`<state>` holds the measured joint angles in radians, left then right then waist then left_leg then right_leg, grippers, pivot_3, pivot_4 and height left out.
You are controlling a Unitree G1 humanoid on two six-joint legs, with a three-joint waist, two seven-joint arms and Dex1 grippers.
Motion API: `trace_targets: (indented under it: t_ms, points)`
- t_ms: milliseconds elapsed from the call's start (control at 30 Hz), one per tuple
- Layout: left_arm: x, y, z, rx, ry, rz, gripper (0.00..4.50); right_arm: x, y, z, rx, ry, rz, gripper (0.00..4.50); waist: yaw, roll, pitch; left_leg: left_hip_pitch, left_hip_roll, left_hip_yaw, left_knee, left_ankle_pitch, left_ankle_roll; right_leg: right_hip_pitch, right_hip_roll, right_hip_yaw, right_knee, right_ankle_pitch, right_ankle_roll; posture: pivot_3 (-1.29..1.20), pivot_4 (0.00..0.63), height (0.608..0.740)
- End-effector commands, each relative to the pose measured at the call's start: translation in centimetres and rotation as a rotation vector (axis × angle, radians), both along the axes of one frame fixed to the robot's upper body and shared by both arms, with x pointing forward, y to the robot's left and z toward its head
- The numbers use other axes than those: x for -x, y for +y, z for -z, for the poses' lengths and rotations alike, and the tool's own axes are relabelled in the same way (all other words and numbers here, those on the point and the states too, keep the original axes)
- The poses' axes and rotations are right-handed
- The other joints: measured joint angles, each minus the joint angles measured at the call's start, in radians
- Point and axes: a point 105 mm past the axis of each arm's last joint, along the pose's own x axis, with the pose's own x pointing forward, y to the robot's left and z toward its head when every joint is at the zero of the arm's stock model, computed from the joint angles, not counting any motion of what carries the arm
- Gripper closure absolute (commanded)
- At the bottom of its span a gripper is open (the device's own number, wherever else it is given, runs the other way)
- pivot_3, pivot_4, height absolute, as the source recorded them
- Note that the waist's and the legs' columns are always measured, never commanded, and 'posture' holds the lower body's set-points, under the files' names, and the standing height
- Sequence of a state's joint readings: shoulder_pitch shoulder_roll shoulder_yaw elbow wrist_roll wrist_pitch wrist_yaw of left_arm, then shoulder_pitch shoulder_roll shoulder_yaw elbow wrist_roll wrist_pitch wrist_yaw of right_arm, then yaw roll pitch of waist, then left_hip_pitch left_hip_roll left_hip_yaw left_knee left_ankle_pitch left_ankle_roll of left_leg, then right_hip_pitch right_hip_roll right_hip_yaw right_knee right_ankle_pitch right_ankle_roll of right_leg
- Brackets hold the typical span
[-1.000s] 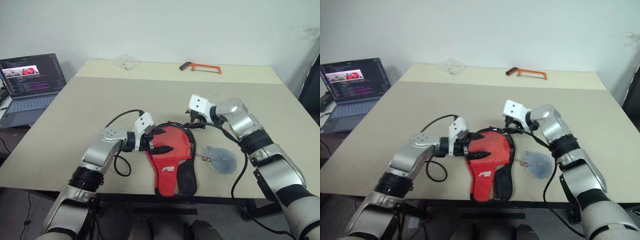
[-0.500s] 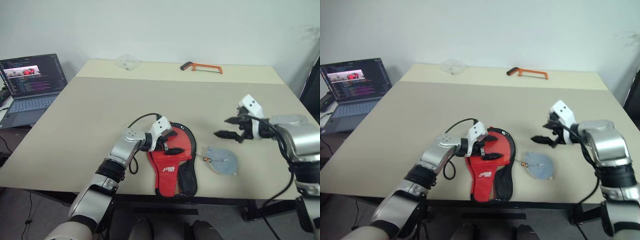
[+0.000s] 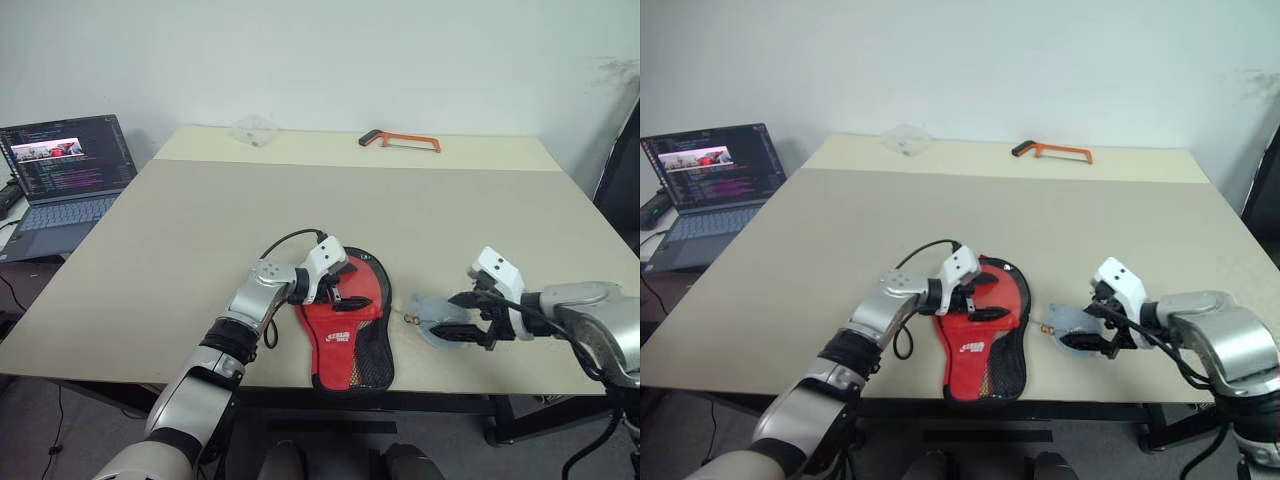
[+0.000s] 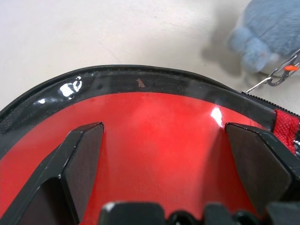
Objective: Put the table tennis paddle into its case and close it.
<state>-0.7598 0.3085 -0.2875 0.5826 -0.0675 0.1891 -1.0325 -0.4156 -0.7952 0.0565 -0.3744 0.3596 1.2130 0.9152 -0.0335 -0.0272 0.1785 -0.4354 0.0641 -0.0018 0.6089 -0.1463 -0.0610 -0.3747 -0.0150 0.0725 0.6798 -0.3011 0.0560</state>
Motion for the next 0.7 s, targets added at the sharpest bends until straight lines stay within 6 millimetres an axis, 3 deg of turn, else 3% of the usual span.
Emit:
trace_targets:
  t_ms: [33,200,267,367,500,600,700]
  points:
    - [0.6,0.8,2.4,-0.074,0.06,-0.021,0.0,-0.6,-0.2,0.5,0.068,-0.032,0.003,0.03,0.001,0.0,0.0,0.0,0.0,0.0,0.0,0.0,0.0,0.0,0.0,0.0,0.0,-0.001,-0.001,0.0,0.15,0.74]
    - [0.6,1.0,2.4,-0.073,0.058,-0.034,0.0,-0.2,-0.2,2.3,0.188,-0.038,-0.067,0.19,0.001,0.0,0.0,0.0,0.0,0.0,-0.003,0.0,0.0,0.0,0.0,-0.001,0.0,0.0,0.003,0.0,0.15,0.74]
    - [0.6,1.0,2.4,-0.072,0.058,-0.038,0.0,-0.3,-0.2,2.7,0.224,-0.058,-0.086,0.62,0.001,0.0,0.0,0.0,0.0,0.0,-0.003,0.0,0.0,0.0,0.0,-0.001,0.0,0.0,0.004,0.0,0.15,0.74]
    - [0.6,1.0,2.3,-0.07,0.059,-0.04,0.0,-0.4,-0.1,2.6,0.237,-0.078,-0.105,1.59,0.001,0.0,0.0,0.0,0.0,0.0,-0.003,0.0,0.0,0.0,0.0,-0.001,0.0,-0.002,-0.001,0.0,0.15,0.74]
    - [0.7,0.9,2.2,-0.051,0.068,-0.044,0.0,-0.1,0.3,1.5,0.217,-0.103,-0.151,2.83,0.001,-0.001,-0.001,0.001,0.0,0.0,-0.003,0.0,0.0,0.0,0.0,-0.001,0.0,-0.002,-0.001,0.0,0.15,0.74]
    - [0.6,1.0,2.4,-0.065,0.067,-0.045,0.0,1.3,0.5,0.2,0.216,-0.117,-0.257,3.43,0.001,-0.001,0.0,0.001,0.0,0.0,-0.003,0.0,0.0,0.0,0.0,-0.001,0.0,-0.002,-0.001,0.0,0.15,0.74]
    - [0.5,1.0,2.4,-0.068,0.066,-0.048,0.0,3.0,0.4,-0.9,0.248,-0.128,-0.376,3.68,0.001,-0.001,0.0,0.001,0.0,0.0,-0.004,0.0,0.0,0.0,0.0,-0.001,0.0,-0.003,-0.001,0.0,0.15,0.74]
